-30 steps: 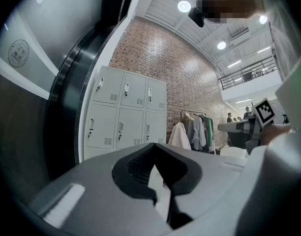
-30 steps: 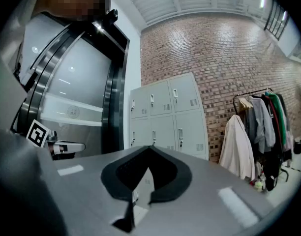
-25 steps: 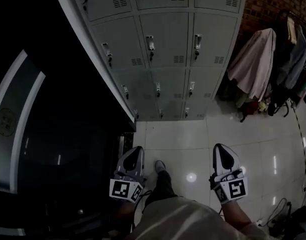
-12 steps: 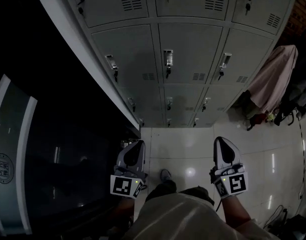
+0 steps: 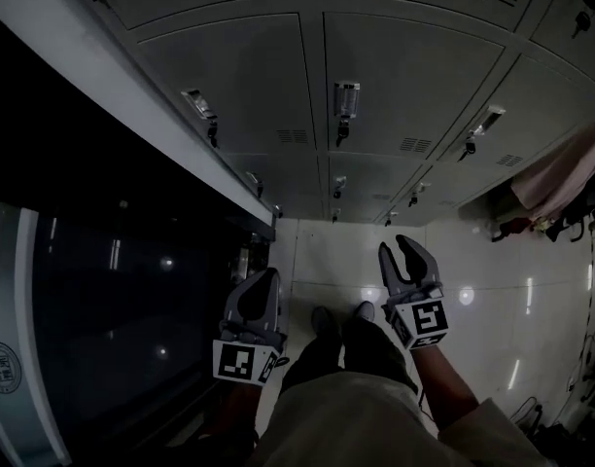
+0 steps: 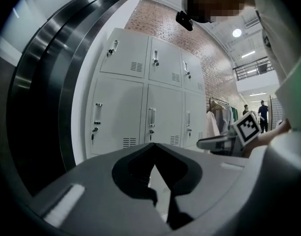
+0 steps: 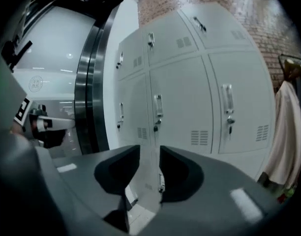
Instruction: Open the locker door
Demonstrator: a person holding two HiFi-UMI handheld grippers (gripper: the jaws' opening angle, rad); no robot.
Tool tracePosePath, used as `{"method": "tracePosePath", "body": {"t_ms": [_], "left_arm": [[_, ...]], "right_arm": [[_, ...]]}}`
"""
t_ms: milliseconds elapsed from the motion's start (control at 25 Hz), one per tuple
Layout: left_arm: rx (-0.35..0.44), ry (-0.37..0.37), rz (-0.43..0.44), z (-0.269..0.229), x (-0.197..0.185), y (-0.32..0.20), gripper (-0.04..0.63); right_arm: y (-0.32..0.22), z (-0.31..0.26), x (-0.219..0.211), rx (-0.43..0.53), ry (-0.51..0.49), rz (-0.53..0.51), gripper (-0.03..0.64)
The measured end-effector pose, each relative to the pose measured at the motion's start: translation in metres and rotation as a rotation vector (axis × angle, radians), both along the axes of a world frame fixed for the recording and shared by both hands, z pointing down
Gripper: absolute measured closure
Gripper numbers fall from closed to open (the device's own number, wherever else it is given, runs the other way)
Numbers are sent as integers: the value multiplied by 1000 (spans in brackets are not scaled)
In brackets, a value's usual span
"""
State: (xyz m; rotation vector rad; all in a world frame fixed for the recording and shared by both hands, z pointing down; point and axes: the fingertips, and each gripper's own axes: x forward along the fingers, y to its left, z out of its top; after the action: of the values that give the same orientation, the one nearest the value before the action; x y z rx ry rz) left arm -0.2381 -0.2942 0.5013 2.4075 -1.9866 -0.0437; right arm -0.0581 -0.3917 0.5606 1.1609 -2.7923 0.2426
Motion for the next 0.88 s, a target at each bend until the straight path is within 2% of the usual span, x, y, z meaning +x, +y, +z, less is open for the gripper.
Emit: {"method": "tracePosePath", "body": {"t_ms": [80,120,200,240,280,440,560,720,880], "left_arm": [[-26,21,-14,19,2,-2,565],[-68,26,-14,38,2,-1,565],[-222,21,-7,90,0,5,565],[-282,22,-8,113,-1,9,565],[-307,28,-14,131,-2,11,565],[-322,41,-27,181,-8,22,565],[-338,41,-25,220,-15,31,565],[-323,61,-56,264,-27,44,565],[-229,108,-116,284,-40,45,565]], "right_arm": [[-25,44,-23,-5,-10,-31,486],[-36,72,-36,-29,-1,-46,450],[-58,130,-62,-82,15,-67,425],[-69,159,-74,-104,24,-70,399],[-80,188,-84,-127,34,-71,388],[-115,303,-121,-224,77,-69,366],[-137,372,-137,-252,118,-58,362],[-155,428,-150,-259,172,-65,367],[-174,455,-160,-246,189,-53,367]]}}
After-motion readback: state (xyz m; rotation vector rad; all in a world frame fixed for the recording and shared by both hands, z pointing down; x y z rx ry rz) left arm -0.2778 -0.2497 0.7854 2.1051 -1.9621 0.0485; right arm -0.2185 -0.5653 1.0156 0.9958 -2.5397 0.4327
